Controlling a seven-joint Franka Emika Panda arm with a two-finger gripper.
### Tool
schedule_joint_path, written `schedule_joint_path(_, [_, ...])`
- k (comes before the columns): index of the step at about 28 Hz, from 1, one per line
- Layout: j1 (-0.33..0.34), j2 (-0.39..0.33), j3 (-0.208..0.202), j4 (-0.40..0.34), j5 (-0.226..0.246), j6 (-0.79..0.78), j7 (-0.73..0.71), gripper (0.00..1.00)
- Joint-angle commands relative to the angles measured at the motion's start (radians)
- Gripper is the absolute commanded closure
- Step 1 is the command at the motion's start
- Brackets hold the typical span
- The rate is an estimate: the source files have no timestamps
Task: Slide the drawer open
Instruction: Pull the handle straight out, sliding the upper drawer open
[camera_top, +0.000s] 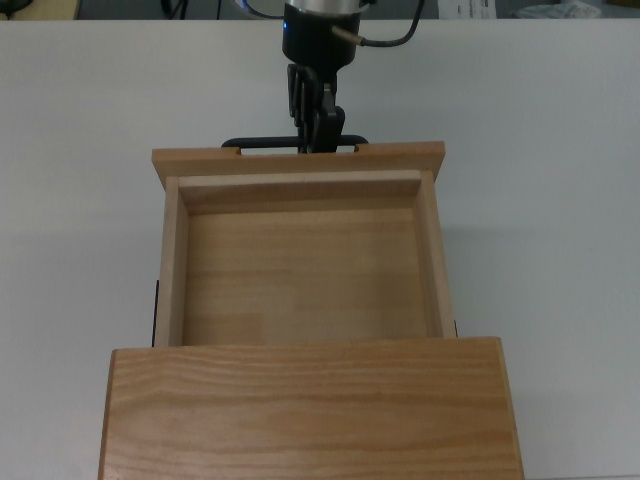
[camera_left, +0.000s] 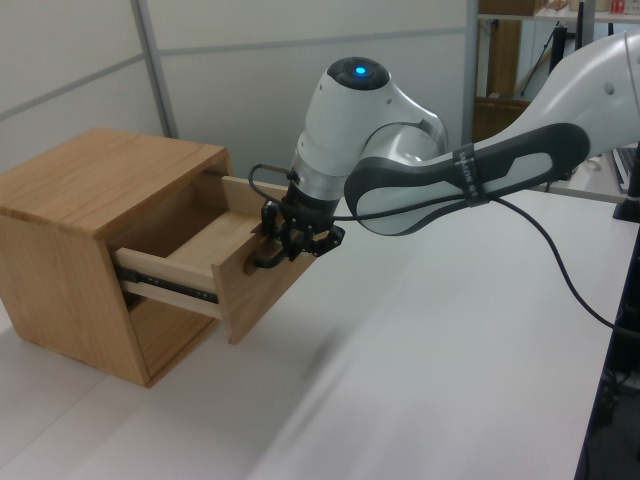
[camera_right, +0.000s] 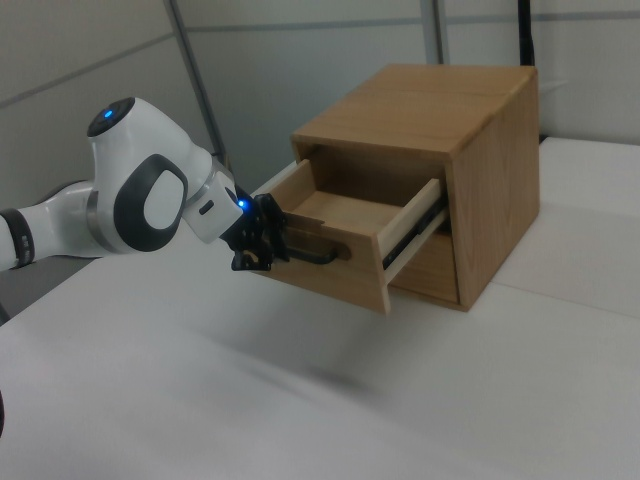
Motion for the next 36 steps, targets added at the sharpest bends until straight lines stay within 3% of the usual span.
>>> schedule_joint_path(1, [-0.008,-0.080,0.006,-0.052,0.031,-0.038,-0.043,1.00])
schedule_joint_path(9, [-0.004,-0.097,0.007,-0.063,0.086,-0.061,-0.045,0.99])
schedule_joint_path(10, [-0.004,-0.097,0.007,-0.063,0.086,-0.063,-0.045,0.91])
schedule_joint_path(12, [-0.002,-0.097,0.009,-0.063,0.086,-0.066,-0.045,0.64])
schedule_joint_path(13, [-0.002,-0.097,0.009,-0.063,0.086,-0.070,-0.045,0.31])
schedule_joint_path(14, [-0.002,-0.097,0.011,-0.063,0.088,-0.072,-0.045,0.20])
schedule_joint_path(17, [-0.002,-0.098,0.011,-0.062,0.089,-0.075,-0.045,0.00])
schedule_joint_path(31, [-0.001,-0.112,0.009,-0.052,0.091,-0.075,-0.097,0.00])
schedule_joint_path(36, [-0.004,-0.132,0.001,-0.032,0.135,-0.116,-0.201,0.00])
